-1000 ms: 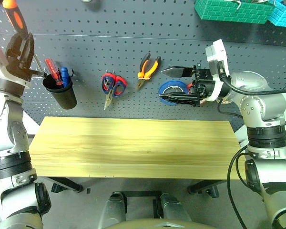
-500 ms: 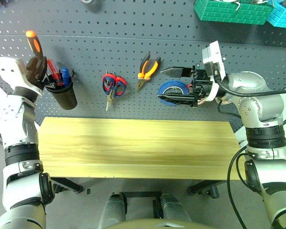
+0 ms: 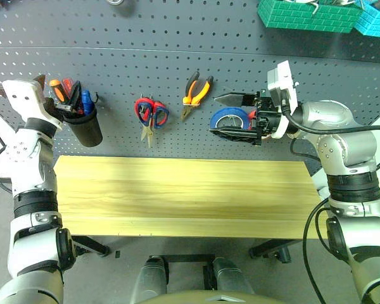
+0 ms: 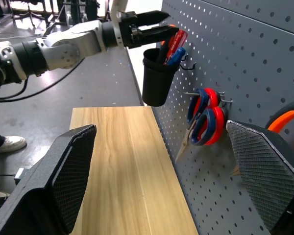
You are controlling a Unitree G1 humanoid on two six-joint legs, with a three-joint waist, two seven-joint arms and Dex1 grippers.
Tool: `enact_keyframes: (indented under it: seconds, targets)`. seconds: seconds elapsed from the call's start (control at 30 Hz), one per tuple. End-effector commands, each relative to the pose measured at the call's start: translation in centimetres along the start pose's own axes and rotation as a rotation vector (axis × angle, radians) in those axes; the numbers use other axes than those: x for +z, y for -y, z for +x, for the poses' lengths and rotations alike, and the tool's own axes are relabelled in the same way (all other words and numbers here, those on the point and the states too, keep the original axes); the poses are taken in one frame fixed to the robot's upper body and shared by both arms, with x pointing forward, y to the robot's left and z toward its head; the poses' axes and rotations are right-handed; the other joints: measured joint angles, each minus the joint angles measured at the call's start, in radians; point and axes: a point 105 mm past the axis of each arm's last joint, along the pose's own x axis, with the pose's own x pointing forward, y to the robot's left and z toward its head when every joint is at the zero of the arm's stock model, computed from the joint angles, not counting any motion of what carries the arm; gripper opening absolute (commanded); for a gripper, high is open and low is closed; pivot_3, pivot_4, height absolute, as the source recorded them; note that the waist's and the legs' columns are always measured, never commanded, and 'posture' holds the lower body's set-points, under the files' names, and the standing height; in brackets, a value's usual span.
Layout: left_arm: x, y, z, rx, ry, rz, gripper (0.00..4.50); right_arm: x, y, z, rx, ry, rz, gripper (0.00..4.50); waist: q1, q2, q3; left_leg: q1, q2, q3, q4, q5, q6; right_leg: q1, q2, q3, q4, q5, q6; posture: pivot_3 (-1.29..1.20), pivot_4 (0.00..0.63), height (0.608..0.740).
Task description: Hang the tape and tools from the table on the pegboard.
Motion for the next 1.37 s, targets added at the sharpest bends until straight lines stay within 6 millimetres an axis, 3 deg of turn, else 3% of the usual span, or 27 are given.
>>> enact_keyframes:
  seconds: [0.03,0.17,0.27,0.43,0.57,0.77,0.9,1.07,1.17,1.37]
  targets:
    - [3.4,1.1,-0.5,-0.080,0.111,-0.062,4.48,1.1,0.0,-0.9,-0.019,0.017,-0.035,4.50,0.000,0.000,0.000,0.000,0.000,0.000,0.000,0.000,0.000,0.000,0.000,0.000,0.000,0.000,0.000,0.18,0.062,0.740]
    - [4.6,3.1,-3.4,-0.246,0.110,-0.147,4.48,-0.3,-0.6,-1.2,-0.005,-0.008,0.009,4.50,-0.001,0.000,0.000,0.000,0.000,0.000,0.000,0.000,0.000,0.000,0.000,0.000,0.001,0.000,0.000,0.19,0.075,0.740]
    - [4.4,3.7,-5.5,-0.325,0.063,-0.194,4.48,-1.2,-1.2,-1.3,0.009,-0.026,0.040,4.50,-0.003,0.000,0.000,0.001,0.000,0.000,0.000,0.000,0.000,0.000,0.000,0.001,0.002,-0.002,-0.004,0.19,0.083,0.740]
    - [1.7,7.3,-9.5,-0.576,-0.071,-0.217,4.48,-4.0,-2.5,-1.1,0.016,-0.079,0.102,4.50,-0.003,0.001,0.000,0.005,0.001,0.001,0.000,0.000,0.000,0.002,0.000,0.001,0.002,-0.004,-0.006,0.19,0.105,0.740]
    - [-2.1,10.4,-12.6,-0.765,-0.168,-0.240,4.48,-7.3,-3.3,-1.3,-0.048,-0.090,0.152,4.50,-0.001,0.002,0.001,0.009,0.001,0.001,0.000,-0.001,0.001,0.007,-0.001,0.002,-0.003,-0.005,-0.007,0.15,0.138,0.740]
    - [-4.5,11.8,-15.4,-0.933,-0.239,-0.290,4.48,-9.9,-4.5,-2.8,-0.067,-0.106,0.210,4.50,-0.013,0.008,0.007,0.012,0.002,0.007,-0.002,-0.002,0.003,0.006,-0.002,0.005,-0.003,-0.006,-0.008,0.07,0.150,0.740]
    - [-5.1,11.3,-16.2,-1.020,-0.261,-0.308,4.48,-10.9,-4.7,-2.8,-0.081,-0.106,0.235,4.50,-0.036,0.011,0.009,0.013,0.002,0.008,-0.003,-0.002,0.003,0.007,-0.002,0.005,-0.003,-0.008,-0.005,0.05,0.146,0.740]
    - [-5.8,10.5,-15.3,-1.005,-0.244,-0.279,4.48,-13.0,-5.0,-2.3,-0.088,-0.130,0.261,4.50,-0.058,0.012,0.009,0.013,0.003,0.008,-0.003,-0.003,0.003,0.006,-0.002,0.005,-0.003,-0.008,-0.005,0.06,0.149,0.740]
    - [-6.1,9.9,-15.1,-0.989,-0.239,-0.277,4.48,-13.1,-5.0,-1.6,-0.094,-0.122,0.262,4.50,-0.062,0.014,0.012,0.013,0.003,0.008,-0.004,-0.003,0.003,0.006,-0.002,0.005,-0.003,-0.008,-0.005,0.07,0.163,0.740]
    - [-6.5,10.2,-15.6,-0.978,-0.242,-0.256,4.48,-13.5,-5.0,-2.2,-0.105,-0.138,0.254,4.50,-0.059,0.015,0.017,0.013,0.003,0.008,-0.004,-0.003,0.004,0.005,-0.002,0.006,-0.002,-0.009,-0.005,0.08,0.149,0.740]
